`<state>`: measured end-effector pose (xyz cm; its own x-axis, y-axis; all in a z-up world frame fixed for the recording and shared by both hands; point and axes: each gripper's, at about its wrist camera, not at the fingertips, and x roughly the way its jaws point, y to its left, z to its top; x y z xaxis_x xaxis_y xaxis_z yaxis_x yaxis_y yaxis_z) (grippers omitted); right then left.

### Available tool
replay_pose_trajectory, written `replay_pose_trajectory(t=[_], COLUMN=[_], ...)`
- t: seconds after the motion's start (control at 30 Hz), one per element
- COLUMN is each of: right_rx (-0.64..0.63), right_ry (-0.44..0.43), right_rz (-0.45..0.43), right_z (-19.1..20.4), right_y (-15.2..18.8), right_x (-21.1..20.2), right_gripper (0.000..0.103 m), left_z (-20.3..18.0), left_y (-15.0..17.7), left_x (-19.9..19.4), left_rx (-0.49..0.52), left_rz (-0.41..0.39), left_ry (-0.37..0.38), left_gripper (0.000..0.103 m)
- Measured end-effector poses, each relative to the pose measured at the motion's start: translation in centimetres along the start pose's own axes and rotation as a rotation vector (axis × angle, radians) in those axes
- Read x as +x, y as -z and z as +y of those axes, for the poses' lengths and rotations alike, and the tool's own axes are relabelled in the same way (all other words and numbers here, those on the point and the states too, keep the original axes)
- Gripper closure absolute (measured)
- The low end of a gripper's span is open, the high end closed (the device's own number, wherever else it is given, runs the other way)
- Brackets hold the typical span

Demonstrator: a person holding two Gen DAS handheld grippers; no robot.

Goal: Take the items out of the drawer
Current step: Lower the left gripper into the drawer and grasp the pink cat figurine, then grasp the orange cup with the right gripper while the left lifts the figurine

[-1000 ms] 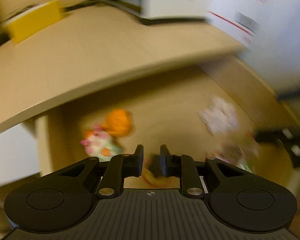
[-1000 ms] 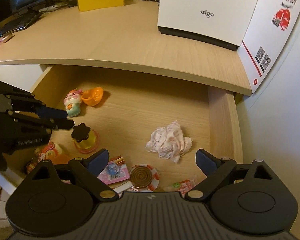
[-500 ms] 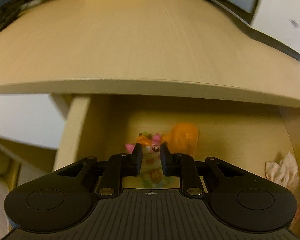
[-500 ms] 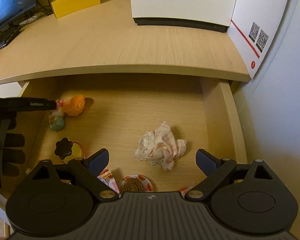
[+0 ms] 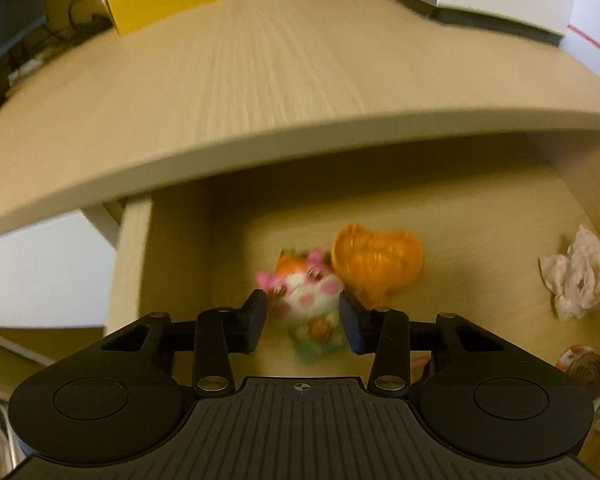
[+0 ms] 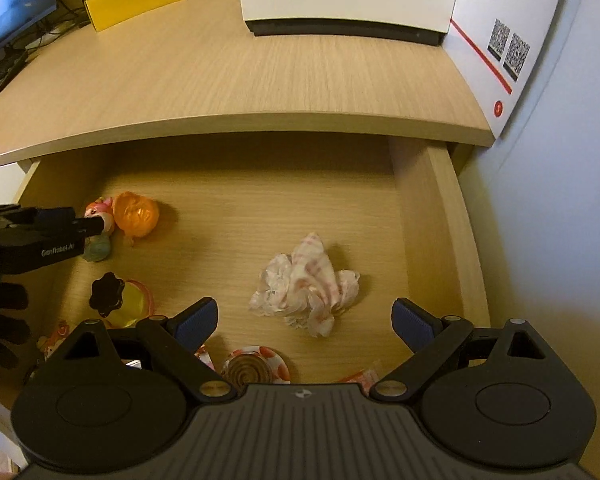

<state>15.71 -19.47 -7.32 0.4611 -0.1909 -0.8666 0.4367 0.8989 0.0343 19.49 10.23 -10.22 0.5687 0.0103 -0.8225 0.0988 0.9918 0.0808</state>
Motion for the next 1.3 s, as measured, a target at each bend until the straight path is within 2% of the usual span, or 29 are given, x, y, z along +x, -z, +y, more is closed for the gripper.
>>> replay_pose_trajectory(t=[0.1, 0.17, 0.3, 0.37, 0.43, 0.5, 0.53, 0.6, 0.67, 0.83, 0.93, 0.97, 1.07, 1.17, 1.3], right_rx=[-0.008, -0.016, -0.064, -0.117, -0.181, -0.237, -0.257, -0.273, -0.281, -0.358, -0.432, -0.451, -0.465, -0.426, -0.381], right_ry=[-0.006, -0.007, 0.000, -0.012, -0.050, -0.093, -0.120, -0.187, -0.230, -0.312, -0.343, -0.340, -0.313, -0.301, -0.257], right_rz=[0.005, 0.002, -0.022, -0.056, -0.087, -0.100, -0.098, -0.082, -0.071, -0.043, -0.031, -0.021, 0.014, 0.012, -0.035], right_z=[0.1, 0.2, 1.2, 2.3, 3.4, 4.9, 5.7, 7.0, 8.2, 10.9, 12.8, 13.4, 14.2, 13.7, 11.6], right_y=[-0.1, -0.3, -1.3, -2.0, -2.7, -3.4, -3.7, -4.3, -4.9, -5.8, -5.8, -5.9, -6.0, -6.0, -4.6], right_x=[0.2, 0.3, 0.6, 0.8, 1.3, 2.2, 2.9, 4.5, 6.1, 9.6, 10.8, 11.4, 12.0, 10.5, 5.7], right_gripper=[0.008, 0.009, 0.009, 0.008, 0.008, 0.008, 0.008, 0.012, 0.012, 0.012, 0.012, 0.018, 0.054, 0.054, 0.054], left_z=[0.3, 0.3, 0.5, 1.1, 1.9, 2.6, 2.8, 3.5, 4.1, 5.4, 5.7, 5.8, 5.5, 5.3, 3.8], left_y=[-0.6, -0.7, -0.8, -0.9, -1.0, -0.7, -0.6, -0.2, 0.3, 0.9, 0.9, 1.2, 2.5, 3.1, 3.1], left_x=[0.9, 1.3, 1.7, 1.2, 0.2, -1.7, -2.7, -4.6, -6.2, -8.8, -9.1, -9.3, -9.6, -10.0, -11.2], left_rx=[-0.046, -0.062, -0.076, -0.100, -0.164, -0.201, -0.204, -0.213, -0.243, -0.278, -0.289, -0.290, -0.281, -0.265, -0.204], left_rz=[0.018, 0.019, 0.029, 0.073, 0.146, 0.158, 0.155, 0.153, 0.137, 0.110, 0.111, 0.113, 0.121, 0.123, 0.100], left_ry=[0.025, 0.030, 0.082, 0.130, 0.175, 0.212, 0.217, 0.164, 0.170, 0.156, 0.145, 0.141, 0.138, 0.158, 0.228], left_gripper=[0.048, 0.048, 0.056, 0.057, 0.057, 0.058, 0.058, 0.059, 0.060, 0.060, 0.060, 0.060, 0.060, 0.060, 0.060])
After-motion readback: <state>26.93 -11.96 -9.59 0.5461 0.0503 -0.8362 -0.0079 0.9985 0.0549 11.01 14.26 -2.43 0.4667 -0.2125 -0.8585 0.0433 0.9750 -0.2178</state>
